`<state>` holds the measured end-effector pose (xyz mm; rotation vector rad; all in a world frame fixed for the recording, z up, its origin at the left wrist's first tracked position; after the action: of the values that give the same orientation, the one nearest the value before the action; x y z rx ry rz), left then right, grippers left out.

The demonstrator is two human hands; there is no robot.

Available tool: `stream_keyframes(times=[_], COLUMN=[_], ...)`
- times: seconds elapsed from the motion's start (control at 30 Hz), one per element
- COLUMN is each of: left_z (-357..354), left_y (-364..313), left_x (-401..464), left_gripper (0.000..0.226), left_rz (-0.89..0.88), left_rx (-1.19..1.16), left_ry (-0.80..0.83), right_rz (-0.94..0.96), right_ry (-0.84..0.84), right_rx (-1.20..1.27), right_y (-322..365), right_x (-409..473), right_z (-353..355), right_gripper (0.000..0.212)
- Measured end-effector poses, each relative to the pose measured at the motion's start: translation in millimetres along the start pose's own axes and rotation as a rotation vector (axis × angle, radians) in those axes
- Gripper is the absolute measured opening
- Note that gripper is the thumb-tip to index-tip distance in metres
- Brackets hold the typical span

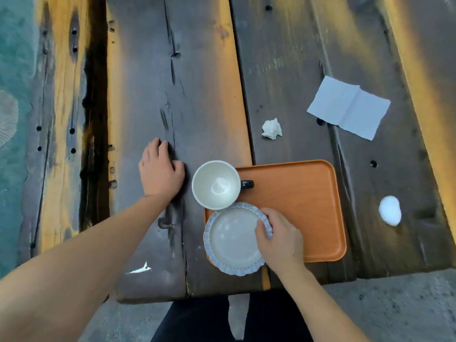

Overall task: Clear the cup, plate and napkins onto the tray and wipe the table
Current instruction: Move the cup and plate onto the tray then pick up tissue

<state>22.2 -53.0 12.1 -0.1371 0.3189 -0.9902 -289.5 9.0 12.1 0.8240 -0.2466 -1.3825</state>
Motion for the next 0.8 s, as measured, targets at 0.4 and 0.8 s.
stream_keyframes(times=[0.4, 0.8], left_z=[7.0, -46.2], left_y=[-150.2, -177.4], left_x=[73.3, 102.2], left_gripper=[0.04, 0.058], left_rz=[-0.203, -0.267], left_rx=[-0.017, 0.072], left_ry=[0.003, -0.127], right_rz=[0.043, 0.146], right_ry=[0.228, 0.12], right_rx=[-0.024, 0.12], right_y=[-3.8, 14.6], right_x=[92.9, 209.1], right_z=[87.3, 102.6], right_gripper=[0.017, 0.032])
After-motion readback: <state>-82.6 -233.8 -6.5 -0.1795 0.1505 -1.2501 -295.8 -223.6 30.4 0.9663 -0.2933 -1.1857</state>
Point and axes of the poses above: each hand's wrist, its own x-axis towards the middle knuckle, its own z-axis out of the back of the hand, y = z × x, the point moved 5 cm from there along x, towards the middle knuckle, and after that the axes turned 3 degrees about y, right-handed, at the moved point
